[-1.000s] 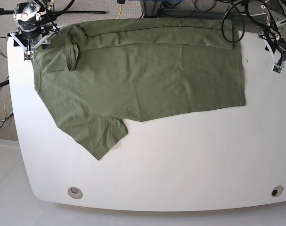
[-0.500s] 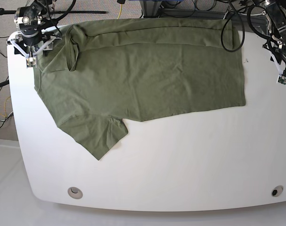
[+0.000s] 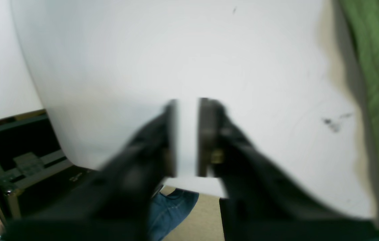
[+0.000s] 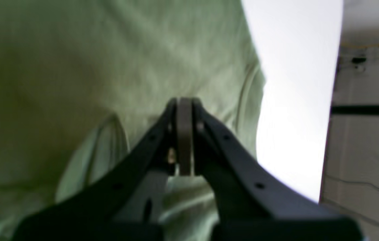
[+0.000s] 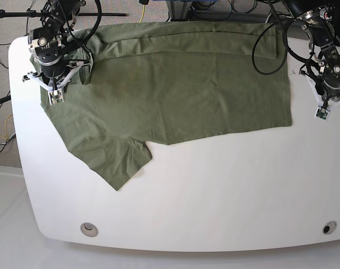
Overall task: Fold the T-shirt properly
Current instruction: 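Move both grippers down onto the shirt body beside the folded strip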
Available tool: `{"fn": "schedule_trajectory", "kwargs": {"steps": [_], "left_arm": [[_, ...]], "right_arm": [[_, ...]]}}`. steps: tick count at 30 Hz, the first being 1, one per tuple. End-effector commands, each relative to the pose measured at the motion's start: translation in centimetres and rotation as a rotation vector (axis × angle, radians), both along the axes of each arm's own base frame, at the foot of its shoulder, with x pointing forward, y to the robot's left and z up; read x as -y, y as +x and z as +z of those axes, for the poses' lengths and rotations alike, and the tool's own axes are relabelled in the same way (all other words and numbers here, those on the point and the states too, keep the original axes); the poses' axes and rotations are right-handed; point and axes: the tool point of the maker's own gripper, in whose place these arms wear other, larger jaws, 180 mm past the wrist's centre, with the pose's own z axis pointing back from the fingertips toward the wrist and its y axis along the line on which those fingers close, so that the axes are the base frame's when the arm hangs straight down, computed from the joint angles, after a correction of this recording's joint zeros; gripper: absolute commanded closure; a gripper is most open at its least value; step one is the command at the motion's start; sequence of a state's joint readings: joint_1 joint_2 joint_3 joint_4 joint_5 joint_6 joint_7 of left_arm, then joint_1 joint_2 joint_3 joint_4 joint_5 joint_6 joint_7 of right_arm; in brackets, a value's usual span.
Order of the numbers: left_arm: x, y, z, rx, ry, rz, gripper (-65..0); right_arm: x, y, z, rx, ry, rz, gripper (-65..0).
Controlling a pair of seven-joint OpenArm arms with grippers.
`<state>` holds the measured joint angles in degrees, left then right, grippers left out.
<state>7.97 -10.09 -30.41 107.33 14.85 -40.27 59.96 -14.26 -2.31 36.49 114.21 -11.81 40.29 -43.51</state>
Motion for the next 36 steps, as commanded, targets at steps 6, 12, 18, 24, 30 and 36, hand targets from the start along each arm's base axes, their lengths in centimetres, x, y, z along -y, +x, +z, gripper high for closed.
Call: {"fn": "schedule_trajectory", "kwargs": {"steps": [6,12,18,24,30,36], "left_arm": [[4.5,1.9,-0.8,0.025,-0.066,-0.090,0.0],[8.5,2.4,-2.7,-0.002,-0.141,-0.157,0.0],[9.4,2.0,-4.6,-0.049,-0.179,-0.159,0.0],[9.7,2.6,-6.1,-0.066,-0.221,-0.159,0.0],[10.6,2.9,-8.5,-0.068,-0.294,-0.178,0.0],[11.3,3.9,-9.4,-0.042,-0.343,-0.192,0.0]], "right_arm": [[-0.6,2.8,1.3,0.051,0.005,0.024,0.0],[0.5,4.0,0.2,0.010,-0.033,0.012,0.0],[0.9,4.5,-1.7,-0.046,-0.026,0.001,0.0],[0.8,4.7,-3.2,-0.078,0.002,-0.002,0.0],[0.3,4.9,-4.1,-0.068,0.031,0.014,0.0],[-0.2,5.6,-5.1,-0.072,0.067,0.018,0.0]]}}
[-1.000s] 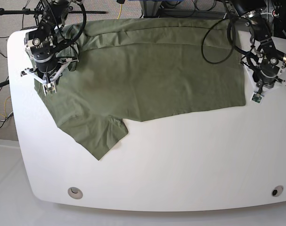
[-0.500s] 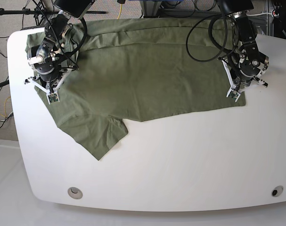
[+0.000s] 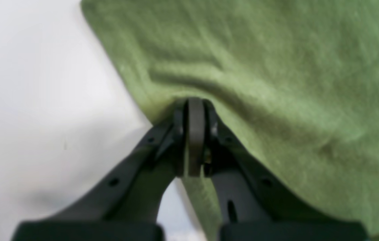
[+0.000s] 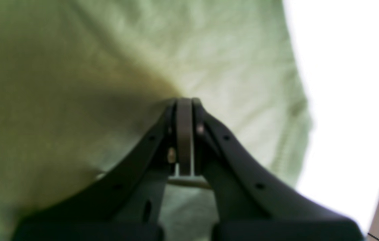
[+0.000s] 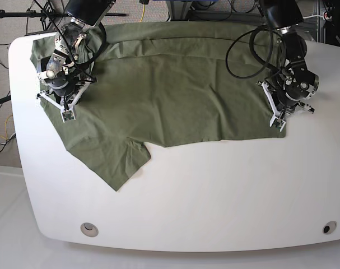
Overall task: Fold the T-shirt properly
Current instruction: 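Move both grippers down onto the shirt body beside the folded strip, then press both grippers on the shirt body and slide them toward the hem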
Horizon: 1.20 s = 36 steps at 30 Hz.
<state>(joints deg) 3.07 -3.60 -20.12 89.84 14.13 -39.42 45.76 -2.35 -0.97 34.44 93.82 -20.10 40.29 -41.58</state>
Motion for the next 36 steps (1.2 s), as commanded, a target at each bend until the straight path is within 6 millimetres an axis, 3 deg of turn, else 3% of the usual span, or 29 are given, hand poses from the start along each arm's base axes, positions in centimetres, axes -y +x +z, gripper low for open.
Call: {"fn": "schedule_trajectory", "kwargs": {"steps": [1,15,21,25,29,36], "left_arm": [[0.1,-0.9,-1.5,-0.060,-0.005,-0.005,0.0],[0.7,0.6,-2.8,-0.067,-0.061,-0.003,0.0],[-0.3,1.1,-2.2,-0.050,-0.040,-0.005,0.0],[-1.2,1.5,-1.7,-0.041,-0.021,-0.003,0.0],[-2.9,1.6,-1.1,-0.037,0.015,-0.001,0.0],[-3.2,1.7,-0.9,-0.033,0.022,-0.001,0.0]], "right_arm": [[0.2,1.5,1.0,0.056,0.002,0.002,0.0],[-0.3,5.3,0.3,0.091,0.074,0.016,0.0],[-1.1,7.0,0.0,0.115,0.118,0.025,0.0],[-0.4,7.8,0.1,0.113,0.118,0.024,0.0],[-0.5,8.1,-0.2,0.105,0.129,0.024,0.0],[0.1,8.3,0.0,0.120,0.121,0.026,0.0]]}}
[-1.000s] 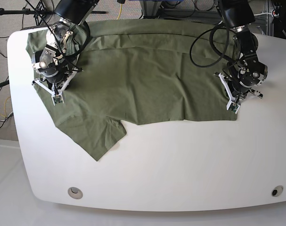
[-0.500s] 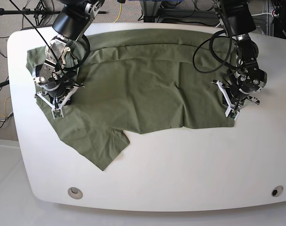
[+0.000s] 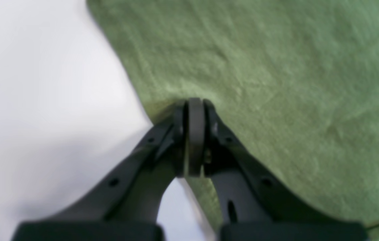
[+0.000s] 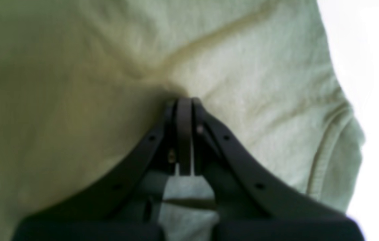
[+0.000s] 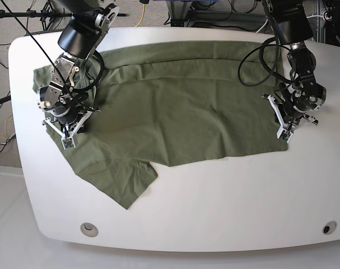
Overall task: Fold the T-shirt properly
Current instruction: 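Press both grippers on the shirt body and slide them toward the hem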
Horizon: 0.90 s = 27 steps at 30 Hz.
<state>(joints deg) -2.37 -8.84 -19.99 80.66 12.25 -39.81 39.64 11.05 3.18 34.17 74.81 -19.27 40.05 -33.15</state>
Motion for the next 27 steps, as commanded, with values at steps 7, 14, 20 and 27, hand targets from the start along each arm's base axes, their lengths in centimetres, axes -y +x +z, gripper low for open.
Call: {"fn": "schedule_trajectory", "kwargs": {"steps": [7,14,20,27], "left_arm": [[-1.0,-0.6,-0.5,-0.070,0.058,0.012,0.0],[-1.0,0.3,-1.1,-0.086,0.033,0.021,0.0],[-0.7,1.5,-0.9,-0.068,0.012,0.021,0.0],[-0.2,2.6,-0.4,-0.013,-0.014,0.006,0.0]], "right_arm": [[1.0,-0.5,0.1,-0.007,-0.027,-0.007,0.0],[1.2,-2.1,-0.6,-0.027,-0.041,-0.008,0.0],[1.6,-3.2,-0.2,-0.023,-0.069,-0.010,0.0],[1.2,-4.1,0.0,-0.016,-0.076,-0.012,0.0]]}}
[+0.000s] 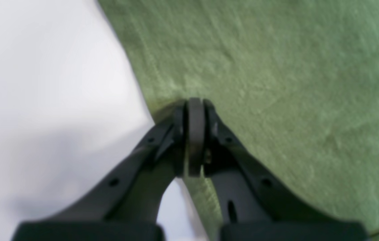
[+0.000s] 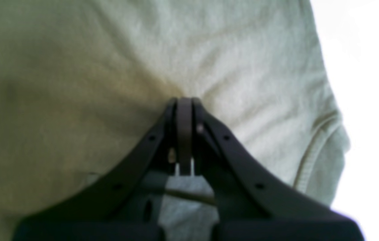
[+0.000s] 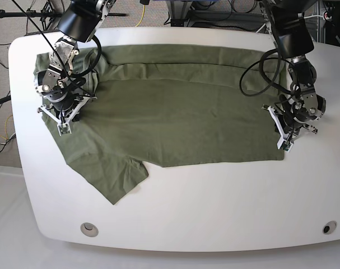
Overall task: Fold the T-shirt properly
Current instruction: 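Press both grippers on the shirt body and slide them toward the hem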
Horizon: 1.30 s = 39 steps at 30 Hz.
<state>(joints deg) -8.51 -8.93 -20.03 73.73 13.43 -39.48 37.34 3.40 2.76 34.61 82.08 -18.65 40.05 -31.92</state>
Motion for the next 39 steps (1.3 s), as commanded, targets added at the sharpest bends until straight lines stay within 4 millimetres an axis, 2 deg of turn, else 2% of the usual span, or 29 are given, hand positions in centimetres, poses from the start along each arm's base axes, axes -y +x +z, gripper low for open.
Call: {"fn": "schedule_trajectory", "kwargs": {"steps": [1,3,7,11,15,21,25,34,39], "left_arm": [[-0.1,-0.3,-0.6,-0.039,0.020,-0.013,0.0],[0.3,-0.4,-1.0,-0.049,0.015,-0.024,0.0],[-0.7,0.1,-0.8,-0.053,0.035,-0.028,0.0],[-1.1,-0.1,-1.2,-0.069,0.032,-0.023,0.0],[-2.0,-0.1,-0.8,-0.064,0.053,-0.020,0.0],[-2.2,-0.1,-0.8,-0.064,0.056,-0.019,0.0],[-2.8,-0.1,-0.6,-0.065,0.067,-0.015,0.0],[-3.2,-0.2,-0.6,-0.068,0.073,-0.011,0.0],[-4.0,-0.3,-0.3,-0.068,0.086,-0.007,0.0]], "right_arm": [[0.1,-0.5,0.2,-0.015,-0.024,-0.005,0.0],[0.1,-0.8,0.3,-0.014,-0.030,-0.006,0.0],[-0.1,-1.5,0.1,-0.022,-0.035,-0.001,0.0],[-1.2,-1.6,-0.3,-0.023,-0.011,0.001,0.0],[-1.5,-1.4,-0.2,-0.017,-0.006,0.001,0.0],[-1.8,-0.6,0.3,0.000,-0.001,0.005,0.0],[-3.0,-0.1,0.3,0.005,0.009,0.031,0.0],[-4.4,0.1,0.1,0.002,0.021,0.058,0.0],[-4.4,0.2,0.2,0.005,0.021,0.058,0.0]]}}
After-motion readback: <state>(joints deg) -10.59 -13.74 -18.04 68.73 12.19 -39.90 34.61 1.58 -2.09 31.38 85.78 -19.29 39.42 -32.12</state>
